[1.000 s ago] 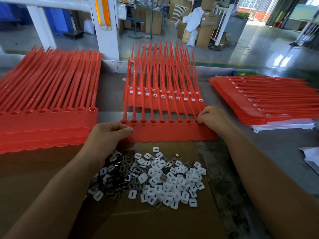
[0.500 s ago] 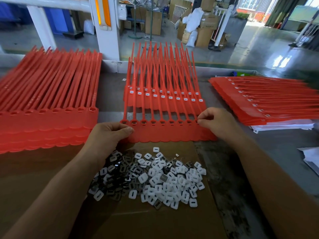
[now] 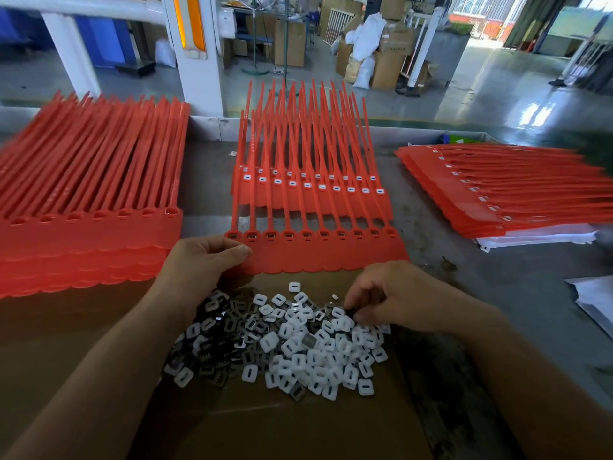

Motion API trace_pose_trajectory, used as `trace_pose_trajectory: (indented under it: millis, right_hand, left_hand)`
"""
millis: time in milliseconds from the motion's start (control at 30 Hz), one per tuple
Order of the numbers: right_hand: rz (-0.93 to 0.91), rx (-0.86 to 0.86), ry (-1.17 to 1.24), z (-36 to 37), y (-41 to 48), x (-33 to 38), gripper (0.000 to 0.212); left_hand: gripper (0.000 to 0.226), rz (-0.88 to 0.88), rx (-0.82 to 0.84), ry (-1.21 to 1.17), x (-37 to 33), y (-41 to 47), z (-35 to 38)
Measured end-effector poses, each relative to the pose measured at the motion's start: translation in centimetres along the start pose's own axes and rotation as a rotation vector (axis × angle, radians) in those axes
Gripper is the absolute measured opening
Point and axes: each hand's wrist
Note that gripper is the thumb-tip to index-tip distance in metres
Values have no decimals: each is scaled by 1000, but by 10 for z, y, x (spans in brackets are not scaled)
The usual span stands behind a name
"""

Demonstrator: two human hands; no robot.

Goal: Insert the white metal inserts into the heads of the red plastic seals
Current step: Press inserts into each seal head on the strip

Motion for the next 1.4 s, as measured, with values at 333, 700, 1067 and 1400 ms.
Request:
trace_pose_trajectory:
  millis: [333, 700, 1067, 1400]
  right_hand:
    - [-53, -78, 62, 0, -2, -2, 23]
    - [-62, -252, 202, -1, -5, -8, 24]
    - [-13, -495, 277, -10, -2, -21, 24]
    - [140, -776, 381, -41, 27, -50, 21]
  left_hand:
    - [9, -9, -7, 7, 2, 3, -1]
    - [10, -8, 8, -1, 1, 1, 0]
    - [15, 12, 3, 12, 3, 2, -1]
    - [12, 8, 2, 2, 2, 2, -1]
Point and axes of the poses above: each hand's wrist, its own y-axis towards the middle knuckle, its own z-axis out of the palm, x = y × z, and after that the axes turned 12 degrees about y, right-handed
